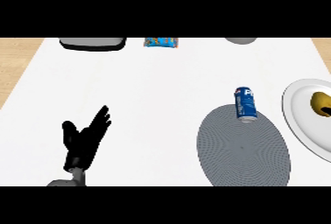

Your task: Pick the lemon from the placemat and place it in the plate

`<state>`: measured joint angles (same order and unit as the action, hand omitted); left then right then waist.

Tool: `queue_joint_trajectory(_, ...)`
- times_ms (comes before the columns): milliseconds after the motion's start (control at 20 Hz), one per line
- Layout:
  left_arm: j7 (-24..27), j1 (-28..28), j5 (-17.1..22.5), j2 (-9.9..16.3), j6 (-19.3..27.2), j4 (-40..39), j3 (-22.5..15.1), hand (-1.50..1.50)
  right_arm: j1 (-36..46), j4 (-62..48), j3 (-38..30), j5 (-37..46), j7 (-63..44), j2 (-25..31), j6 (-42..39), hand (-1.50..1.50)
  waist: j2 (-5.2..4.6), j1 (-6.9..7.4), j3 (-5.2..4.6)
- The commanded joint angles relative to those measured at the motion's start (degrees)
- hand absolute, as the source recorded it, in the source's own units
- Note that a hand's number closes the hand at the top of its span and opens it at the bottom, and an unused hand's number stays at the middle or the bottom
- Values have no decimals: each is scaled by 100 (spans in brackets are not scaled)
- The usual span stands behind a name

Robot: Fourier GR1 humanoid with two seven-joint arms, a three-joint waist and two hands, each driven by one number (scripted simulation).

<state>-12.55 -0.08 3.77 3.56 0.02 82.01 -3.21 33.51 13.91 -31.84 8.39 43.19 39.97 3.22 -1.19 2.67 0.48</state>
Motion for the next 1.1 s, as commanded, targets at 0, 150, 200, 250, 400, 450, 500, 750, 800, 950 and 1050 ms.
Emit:
queue_joint_trajectory(0, 127, -104, 36, 46, -62, -332, 120, 0, 76, -280, -433, -406, 126, 153, -301, -150, -12, -41, -8)
queue_joint_trajectory(150, -5, -47, -53, -125, 163, -42, 4, 0, -317, -467, -526, -518, 212, 590, -1263, -150, 3, -77, 2)
queue_joint_trajectory(200, 16, -53, -118, -92, 181, -159, 10, 0, -365, -516, -475, -488, 173, 638, -1541, -150, 13, -95, -4)
queue_joint_trajectory(250, 82, -9, -51, -130, 72, -125, -45, 0, -455, -524, -460, -484, 186, 799, -1880, -150, 20, -106, -5)
queue_joint_trajectory(400, -16, -108, 15, -134, 118, -152, 57, 0, -882, -566, -430, -482, 652, 668, -2384, -150, 32, -134, -5)
queue_joint_trajectory(450, -21, 0, -176, -176, 237, -47, -91, 0, -832, -528, -387, -451, 558, 895, -2688, -150, 42, -118, -6)
queue_joint_trajectory(500, 128, 146, -101, -38, 47, -107, -29, 0, -937, -516, -369, -432, 579, 1086, -2893, -150, 45, -122, -9)
queue_joint_trajectory(750, -140, -172, 68, 20, 33, -168, 168, 0, -1611, -328, -128, -233, 1277, 947, -3280, -150, 54, -199, -2)
queue_joint_trajectory(800, 3, 150, 77, 34, -5, 31, 137, 0, -1807, -301, -76, -173, 1389, 1014, -3280, -150, 64, -168, 3)
queue_joint_trajectory(950, -253, -181, 106, 69, 26, -34, 208, 0, -1997, -227, 7, -106, 1491, 1128, -3276, -150, 73, -220, -5)
queue_joint_trajectory(1050, 183, 120, 123, 141, -117, -212, 277, 0, -1959, -206, 64, -60, 1418, 1154, -3158, -150, 77, -182, -13)
